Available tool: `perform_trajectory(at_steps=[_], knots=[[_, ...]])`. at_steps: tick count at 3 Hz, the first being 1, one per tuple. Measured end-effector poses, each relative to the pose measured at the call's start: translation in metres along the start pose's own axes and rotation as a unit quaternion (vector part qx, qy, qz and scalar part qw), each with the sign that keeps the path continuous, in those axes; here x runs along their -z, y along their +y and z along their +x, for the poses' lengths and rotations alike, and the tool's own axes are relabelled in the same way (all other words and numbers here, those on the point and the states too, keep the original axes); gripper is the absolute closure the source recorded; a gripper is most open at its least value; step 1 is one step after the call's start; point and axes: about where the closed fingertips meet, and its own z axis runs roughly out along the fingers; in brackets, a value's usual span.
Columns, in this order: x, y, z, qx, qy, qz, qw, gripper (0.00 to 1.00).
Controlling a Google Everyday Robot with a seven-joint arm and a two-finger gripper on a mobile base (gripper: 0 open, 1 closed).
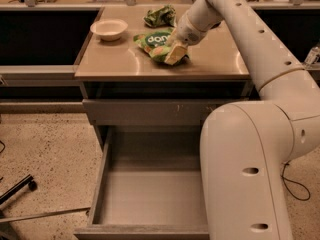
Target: Place green rice chip bag into middle drawer
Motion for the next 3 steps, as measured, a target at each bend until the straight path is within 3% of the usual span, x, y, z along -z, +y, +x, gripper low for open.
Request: perform_trajectory(at_steps=[1, 2, 3], knots=[[0.007, 0.010, -0.004, -0.002, 0.005, -0.007, 1.0000, 1.00], [0.030, 0.033, -0.011, 0.003, -0.011, -0.014, 0.9998, 1.00], [0.047, 0.077, -0.018, 0.007, -0.052, -0.034, 0.9980, 1.00]])
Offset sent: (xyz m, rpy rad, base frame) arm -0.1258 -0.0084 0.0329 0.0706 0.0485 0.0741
